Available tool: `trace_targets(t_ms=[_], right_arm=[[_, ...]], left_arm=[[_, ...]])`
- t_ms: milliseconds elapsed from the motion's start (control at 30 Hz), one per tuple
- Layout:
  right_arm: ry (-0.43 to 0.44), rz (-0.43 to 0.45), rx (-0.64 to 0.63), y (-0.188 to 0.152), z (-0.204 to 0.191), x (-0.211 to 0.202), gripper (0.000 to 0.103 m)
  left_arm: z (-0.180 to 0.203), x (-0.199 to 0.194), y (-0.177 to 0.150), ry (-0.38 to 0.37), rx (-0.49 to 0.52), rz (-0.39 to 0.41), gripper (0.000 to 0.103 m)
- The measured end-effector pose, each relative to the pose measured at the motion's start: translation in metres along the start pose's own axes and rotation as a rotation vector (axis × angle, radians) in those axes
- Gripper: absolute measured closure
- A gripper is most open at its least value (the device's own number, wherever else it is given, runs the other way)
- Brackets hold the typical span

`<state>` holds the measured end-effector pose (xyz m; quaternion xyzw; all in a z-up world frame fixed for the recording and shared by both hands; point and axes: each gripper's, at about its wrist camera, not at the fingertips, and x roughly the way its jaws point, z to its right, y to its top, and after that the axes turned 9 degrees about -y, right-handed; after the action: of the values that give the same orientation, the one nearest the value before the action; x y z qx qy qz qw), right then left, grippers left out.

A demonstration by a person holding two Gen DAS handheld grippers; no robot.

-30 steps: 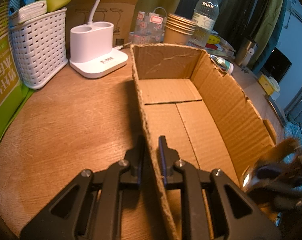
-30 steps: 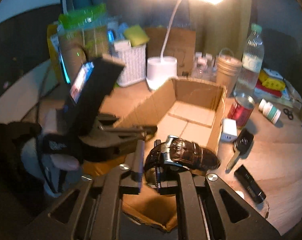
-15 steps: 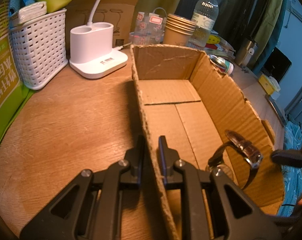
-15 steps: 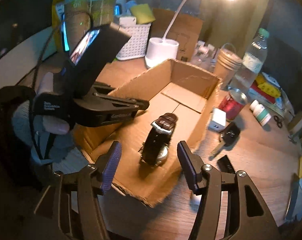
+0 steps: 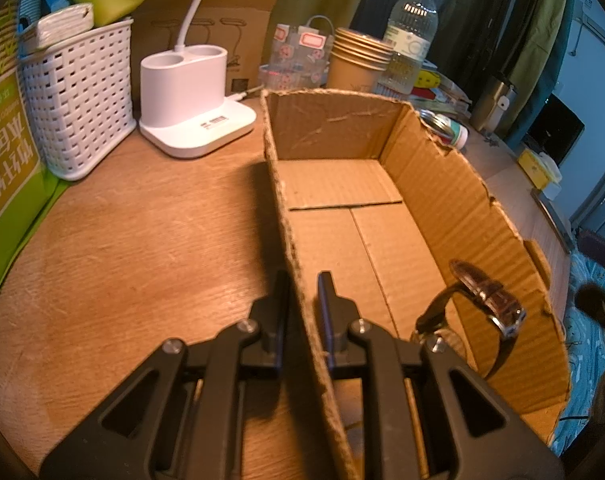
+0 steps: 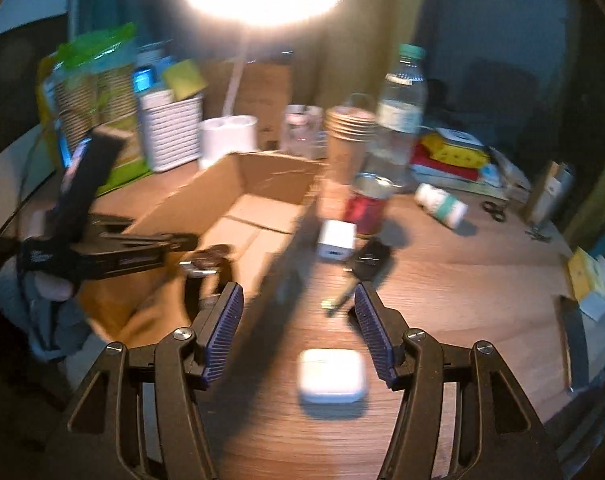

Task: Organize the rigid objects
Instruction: 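Move the right tool to the black flashlight and close on it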

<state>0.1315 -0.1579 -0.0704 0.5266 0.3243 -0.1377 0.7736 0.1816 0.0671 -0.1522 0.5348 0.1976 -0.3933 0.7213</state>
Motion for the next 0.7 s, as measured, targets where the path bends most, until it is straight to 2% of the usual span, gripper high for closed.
trace_targets(t_ms=[167,467,700], right_arm=[[-0.046,-0.018,0.073,-0.009,0.024,0.014,0.042],[-0.108,-0.074,0.105,-0.027,0.042,0.046,0.042],[-0.106,-0.112,0.13,-0.037,0.049,0.066,0.042]], left_arm=[[0.0,0.0,-0.001,-0.001,0.001,0.0,0.088],[0.0,0.0,-0.001,-0.001,0.0,0.0,0.088],[0.0,0.0,-0.001,-0.002,0.0,0.0,0.088]])
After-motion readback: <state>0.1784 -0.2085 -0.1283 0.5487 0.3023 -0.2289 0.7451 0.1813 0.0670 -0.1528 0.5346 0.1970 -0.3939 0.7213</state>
